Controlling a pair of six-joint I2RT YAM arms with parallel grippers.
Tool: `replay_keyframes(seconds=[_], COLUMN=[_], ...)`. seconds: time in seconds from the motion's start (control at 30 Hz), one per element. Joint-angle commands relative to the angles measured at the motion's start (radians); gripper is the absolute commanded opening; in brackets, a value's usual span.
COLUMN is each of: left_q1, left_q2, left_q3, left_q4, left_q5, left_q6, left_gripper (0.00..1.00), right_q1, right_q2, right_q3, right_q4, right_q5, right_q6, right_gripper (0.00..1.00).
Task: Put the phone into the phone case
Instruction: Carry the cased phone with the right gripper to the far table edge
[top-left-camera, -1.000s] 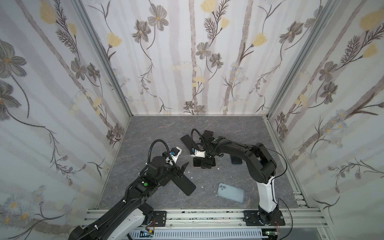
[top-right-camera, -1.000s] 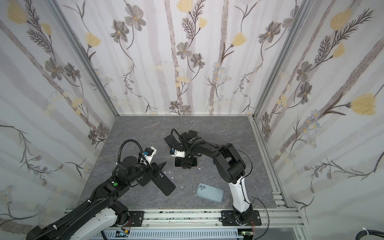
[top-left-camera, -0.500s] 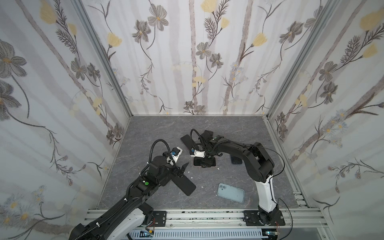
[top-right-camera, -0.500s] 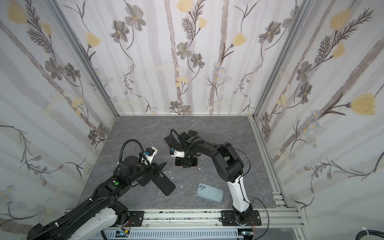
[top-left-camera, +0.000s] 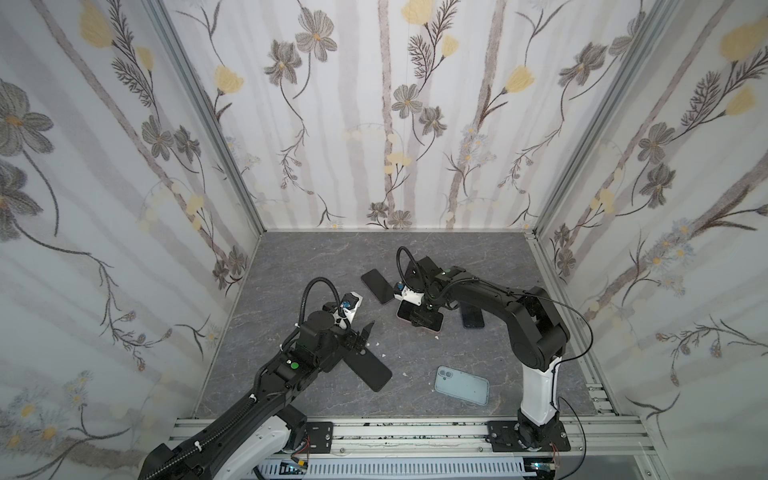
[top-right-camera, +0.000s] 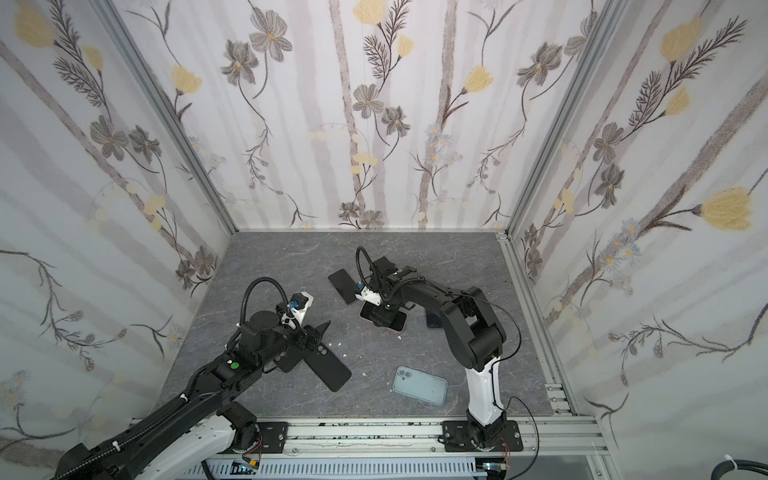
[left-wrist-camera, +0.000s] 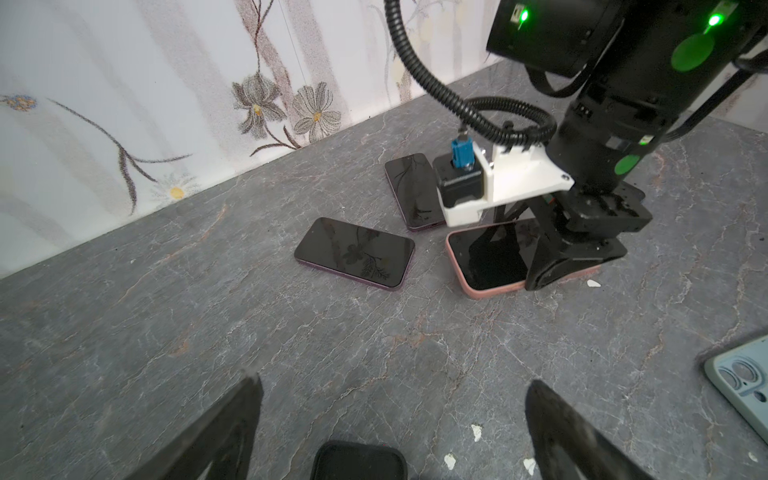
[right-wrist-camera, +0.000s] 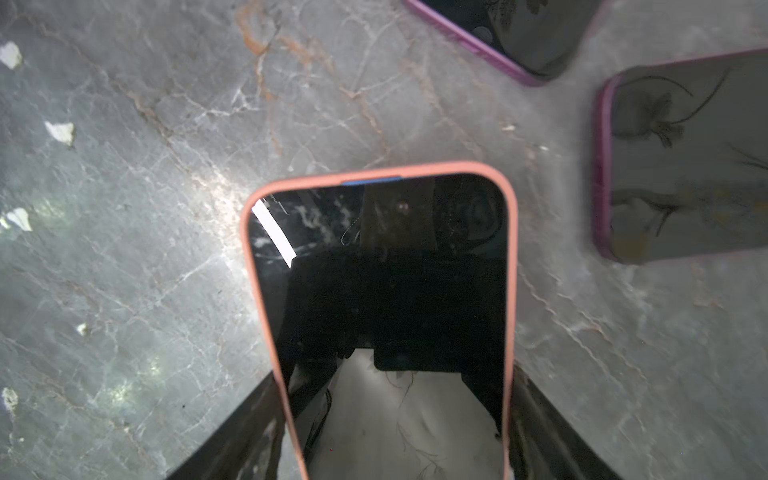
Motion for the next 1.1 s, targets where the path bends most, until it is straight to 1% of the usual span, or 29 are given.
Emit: replay_keyframes(seconds=[0.0,0.13,0.2,0.33,0.37,0.6,0.7,0.9,0.97,1.07], left_q1=[0.003,0.007,0.01,0.014,0.018,0.052,0.063,0.087,0.091,0.094], left_q2=[0.012,0.04,0.056,0.078,0.083,0.121,0.129,0.132,0.132,0.129], left_q3=[0.013,0.029,0.036,0.045,0.047,0.059,0.062,0.066,0.067,0.067], left_q4=[0.049,0.049,0.048,0.039,0.039,0.033,0.025,0.025,0.023,0.02], left_q5=[-0.02,-0.022,-0.026,-0.033,-0.036,-0.042,-0.055,-0.056,-0.054,-0.054], left_q6=[-0.012,-0.025,-0.03,-0.027,-0.024,-0.026,-0.024,-0.026,-0.028,-0.028], left_gripper=[0.97,0.96,0.96,0.96,0.96,0.96,0.96,0.95,0.95,0.95], right_q1=[-0.044,-0.129,-0.176,-0.27,-0.294,-0.376,-0.399,-0.42,-0.425,-0.427], right_q2=[-0.043,-0.082,-0.077,0.002,0.043,0.314,0.401,0.504,0.52,0.528], right_q3=[-0.003,0.009,0.024,0.119,0.162,0.492,0.59,0.694,0.71,0.715], right_q4=[0.052,0.115,0.142,0.145,0.137,0.008,-0.014,-0.031,-0.035,-0.034], right_q5=[-0.012,0.003,0.017,0.034,0.043,0.097,0.095,0.105,0.112,0.125], right_q6=[0.119,0.232,0.279,0.362,0.382,0.403,0.409,0.411,0.411,0.408], right_gripper=[0.64,0.63,0.62,0.59,0.59,0.57,0.57,0.6,0.64,0.66])
